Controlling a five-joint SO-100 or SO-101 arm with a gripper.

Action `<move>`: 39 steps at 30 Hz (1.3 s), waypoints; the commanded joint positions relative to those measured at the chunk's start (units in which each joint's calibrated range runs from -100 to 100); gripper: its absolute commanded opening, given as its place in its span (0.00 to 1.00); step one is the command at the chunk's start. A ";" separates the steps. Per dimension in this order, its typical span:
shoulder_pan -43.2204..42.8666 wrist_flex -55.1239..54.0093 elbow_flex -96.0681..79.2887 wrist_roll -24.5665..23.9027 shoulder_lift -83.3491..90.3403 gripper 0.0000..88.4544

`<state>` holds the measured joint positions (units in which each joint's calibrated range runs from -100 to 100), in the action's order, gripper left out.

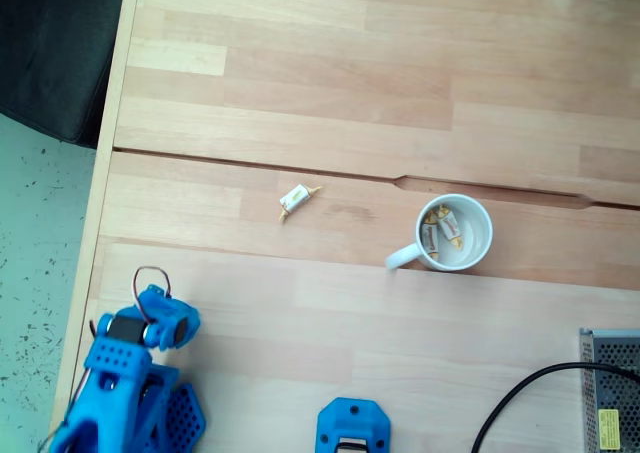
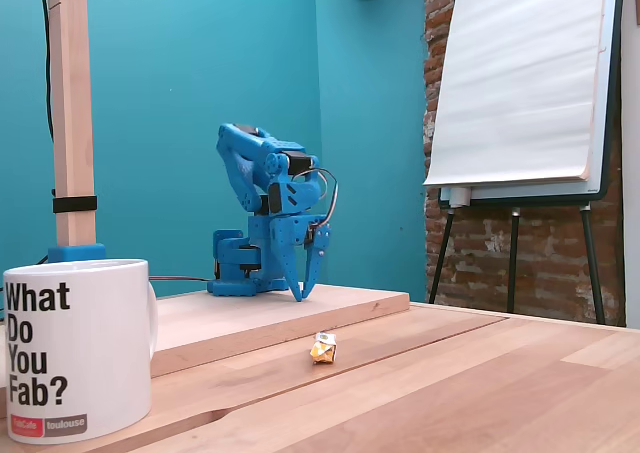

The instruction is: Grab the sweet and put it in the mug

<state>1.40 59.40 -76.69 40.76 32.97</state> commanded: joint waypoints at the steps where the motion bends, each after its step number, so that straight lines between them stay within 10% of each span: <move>1: 0.99 0.76 4.79 -0.59 -6.46 0.00; 13: 8.04 0.52 27.99 -11.58 -14.12 0.00; 31: 10.65 -0.45 38.16 -11.58 -16.96 0.00; 39: 13.63 -0.45 46.72 -11.58 -31.25 0.19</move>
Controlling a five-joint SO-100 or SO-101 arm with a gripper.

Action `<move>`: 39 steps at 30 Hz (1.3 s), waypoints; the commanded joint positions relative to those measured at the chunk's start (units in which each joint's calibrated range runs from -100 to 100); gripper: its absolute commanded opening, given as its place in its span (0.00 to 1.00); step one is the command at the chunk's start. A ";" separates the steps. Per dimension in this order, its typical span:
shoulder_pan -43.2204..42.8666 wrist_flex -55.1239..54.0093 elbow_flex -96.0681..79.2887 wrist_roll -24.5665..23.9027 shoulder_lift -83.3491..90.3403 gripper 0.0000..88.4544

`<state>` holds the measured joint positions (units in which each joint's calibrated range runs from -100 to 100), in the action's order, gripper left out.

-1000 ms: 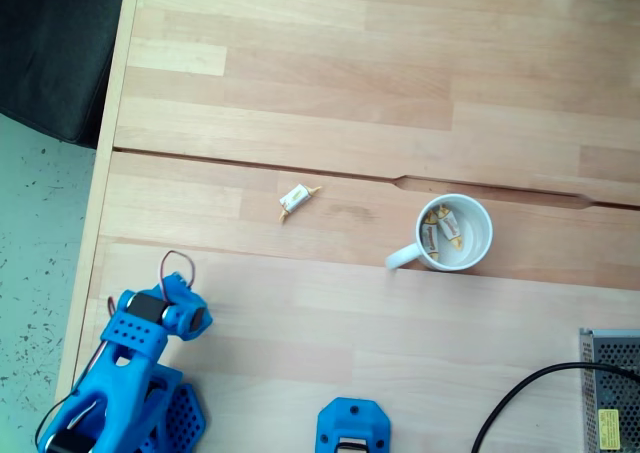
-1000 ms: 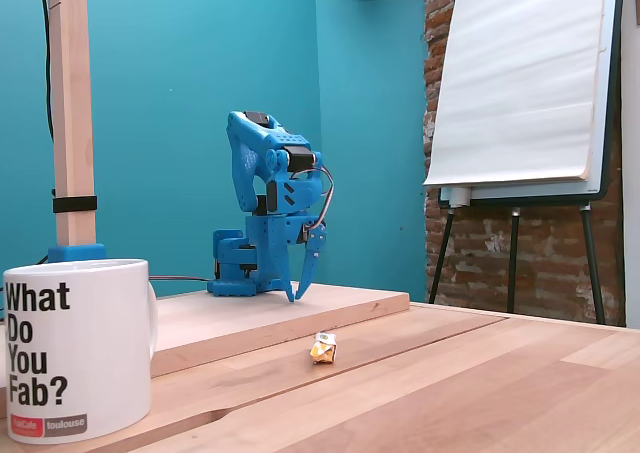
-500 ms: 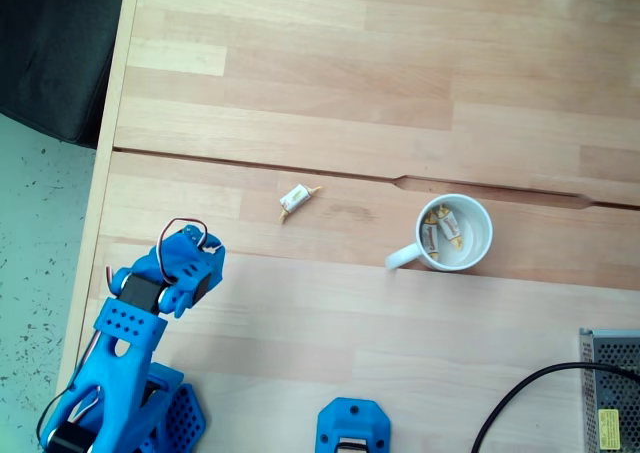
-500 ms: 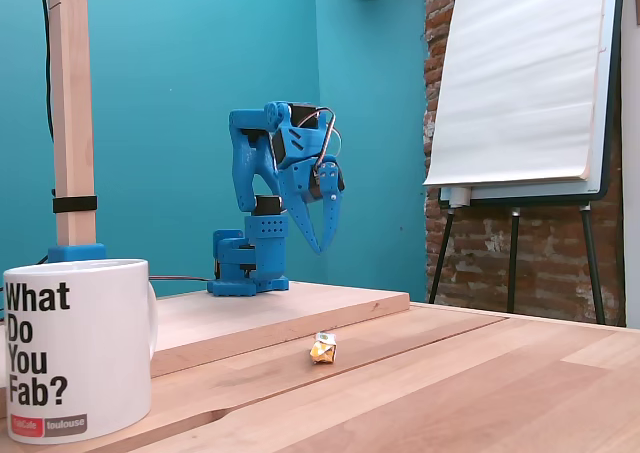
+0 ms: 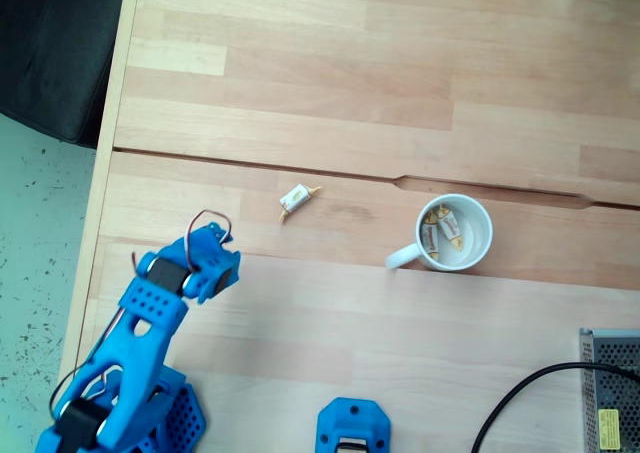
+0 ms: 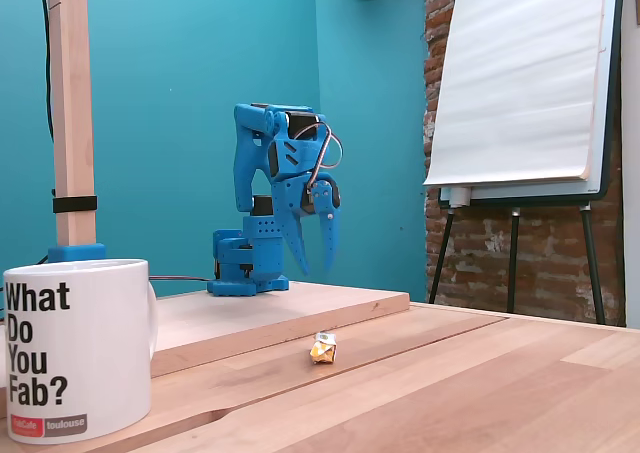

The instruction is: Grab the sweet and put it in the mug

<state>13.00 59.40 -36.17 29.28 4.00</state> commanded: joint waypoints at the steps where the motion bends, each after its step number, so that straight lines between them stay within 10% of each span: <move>1: 3.12 -0.45 8.16 -0.10 -3.57 0.21; 11: 6.03 -0.45 27.70 0.98 -17.59 0.29; 23: 6.46 -0.37 31.09 13.77 -27.40 0.29; 39: 6.54 -0.45 43.75 14.07 -38.51 0.29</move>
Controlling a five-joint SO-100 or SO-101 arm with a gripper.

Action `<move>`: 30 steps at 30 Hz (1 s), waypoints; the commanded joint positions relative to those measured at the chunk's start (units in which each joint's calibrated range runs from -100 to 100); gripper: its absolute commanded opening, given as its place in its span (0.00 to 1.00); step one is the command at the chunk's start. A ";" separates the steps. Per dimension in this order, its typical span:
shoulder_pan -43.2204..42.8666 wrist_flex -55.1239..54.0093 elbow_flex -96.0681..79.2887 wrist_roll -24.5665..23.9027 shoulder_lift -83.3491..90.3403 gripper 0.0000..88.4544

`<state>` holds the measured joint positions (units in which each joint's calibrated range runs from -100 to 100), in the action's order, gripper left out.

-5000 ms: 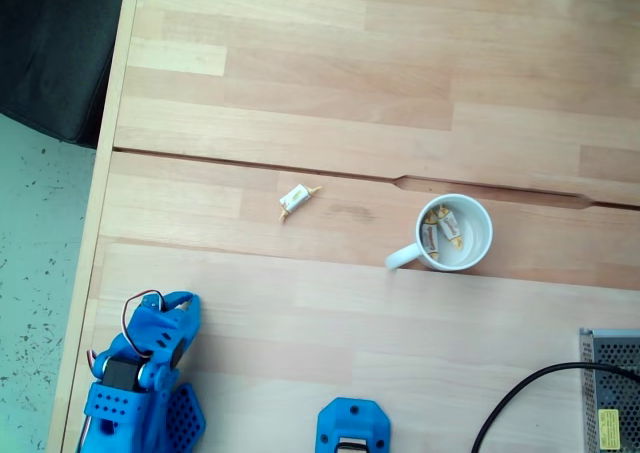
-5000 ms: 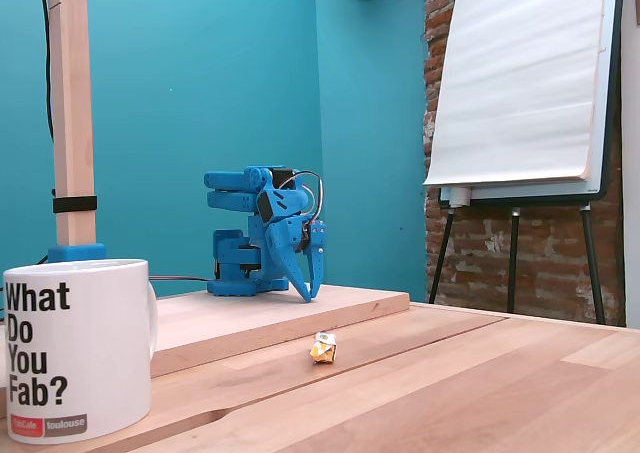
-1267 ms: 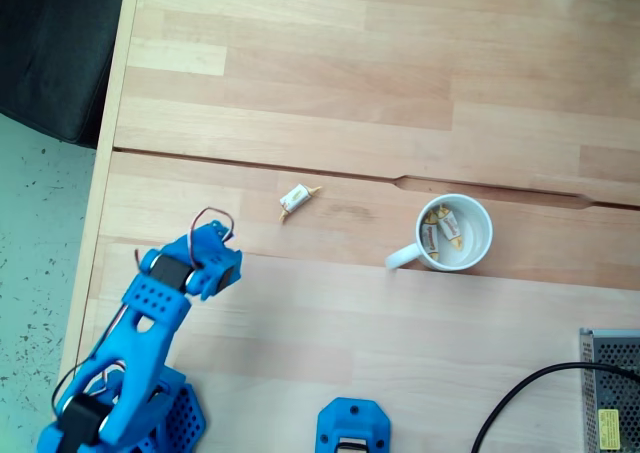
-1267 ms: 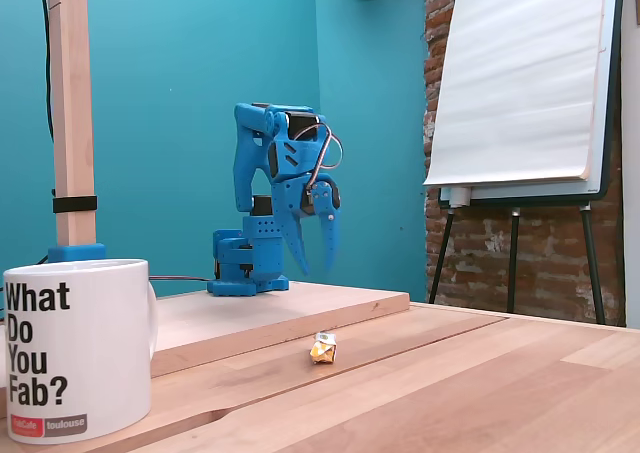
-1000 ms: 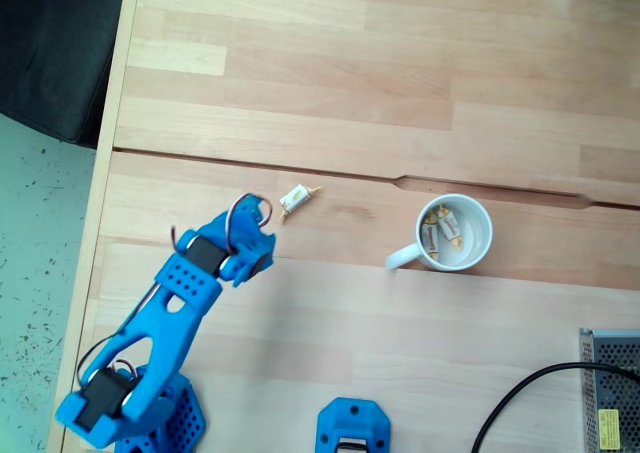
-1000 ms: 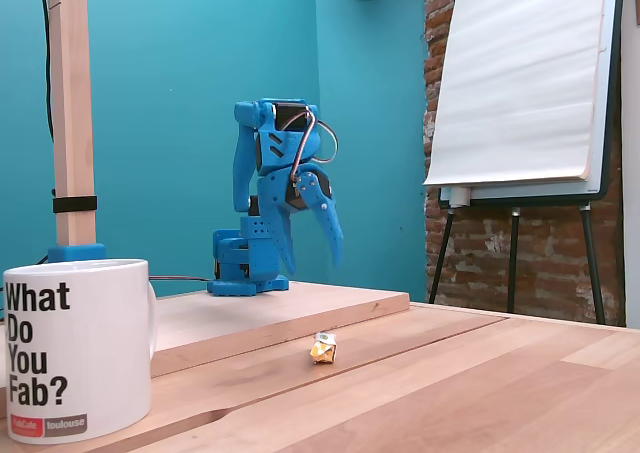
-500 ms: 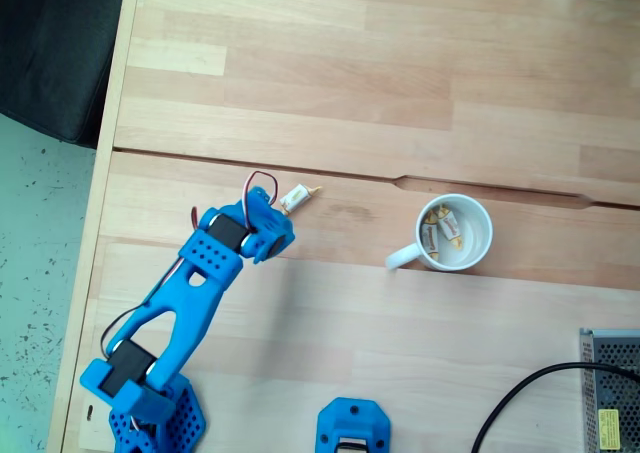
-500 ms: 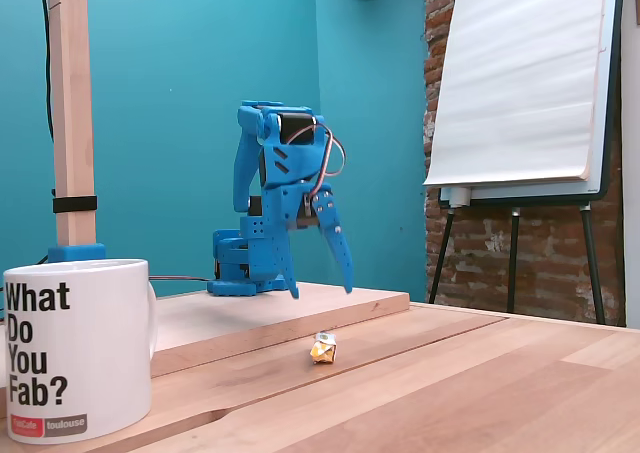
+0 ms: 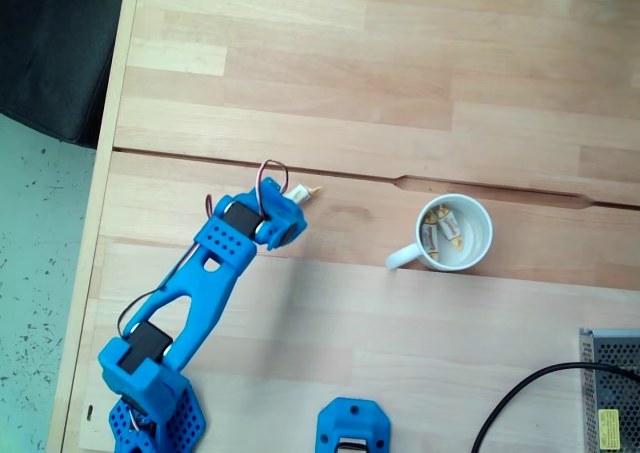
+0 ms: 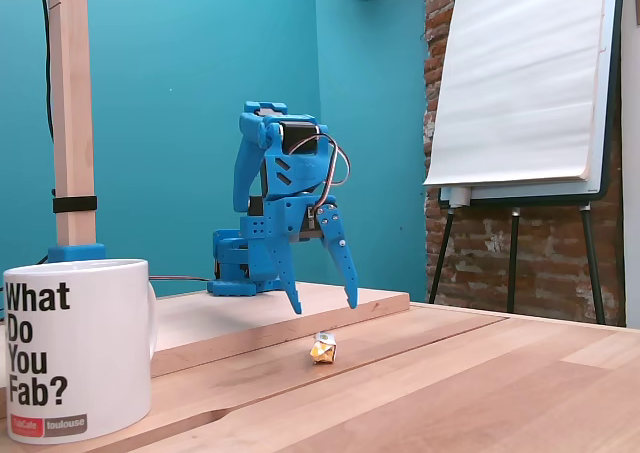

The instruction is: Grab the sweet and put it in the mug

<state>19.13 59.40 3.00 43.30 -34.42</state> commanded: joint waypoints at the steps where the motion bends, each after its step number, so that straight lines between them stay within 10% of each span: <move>1: 0.41 -0.45 5.11 0.05 -0.86 0.29; 30: 2.66 -0.53 6.99 0.59 -8.43 0.29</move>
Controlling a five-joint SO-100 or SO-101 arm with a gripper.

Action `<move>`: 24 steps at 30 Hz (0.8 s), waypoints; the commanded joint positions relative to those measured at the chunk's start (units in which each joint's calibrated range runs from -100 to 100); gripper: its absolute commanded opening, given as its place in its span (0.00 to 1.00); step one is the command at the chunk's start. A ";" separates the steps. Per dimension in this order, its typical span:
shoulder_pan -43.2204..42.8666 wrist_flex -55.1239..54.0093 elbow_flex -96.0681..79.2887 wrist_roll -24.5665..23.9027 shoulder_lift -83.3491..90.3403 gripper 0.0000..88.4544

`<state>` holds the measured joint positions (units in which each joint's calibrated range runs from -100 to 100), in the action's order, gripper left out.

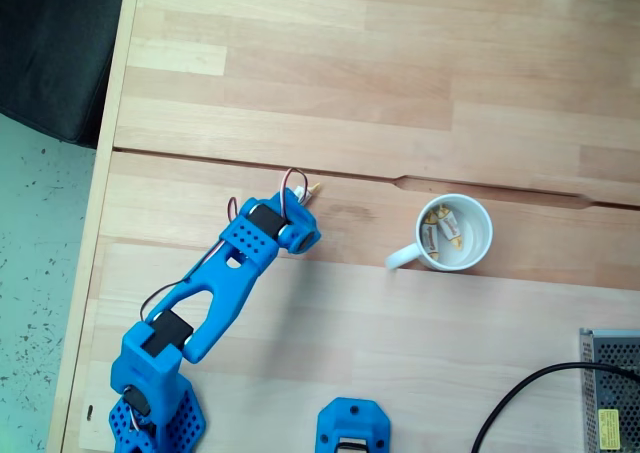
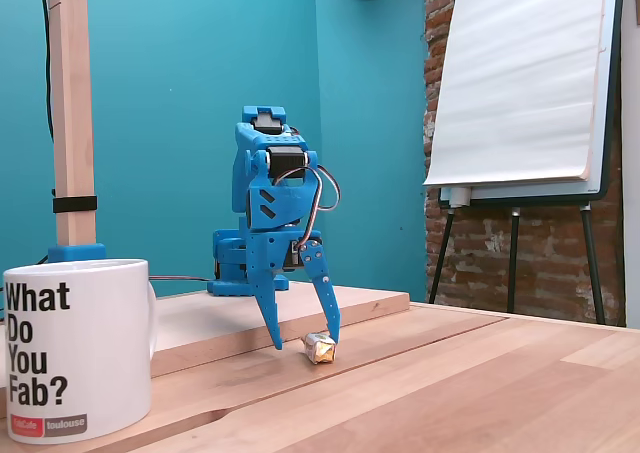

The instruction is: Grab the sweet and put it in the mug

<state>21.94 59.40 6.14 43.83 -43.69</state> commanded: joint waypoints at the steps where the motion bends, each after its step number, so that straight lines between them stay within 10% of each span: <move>1: -0.29 -0.77 4.03 0.05 0.83 0.29; 24: -3.63 -9.96 4.92 -0.54 -2.44 0.29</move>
<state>18.69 50.04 9.64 43.49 -47.05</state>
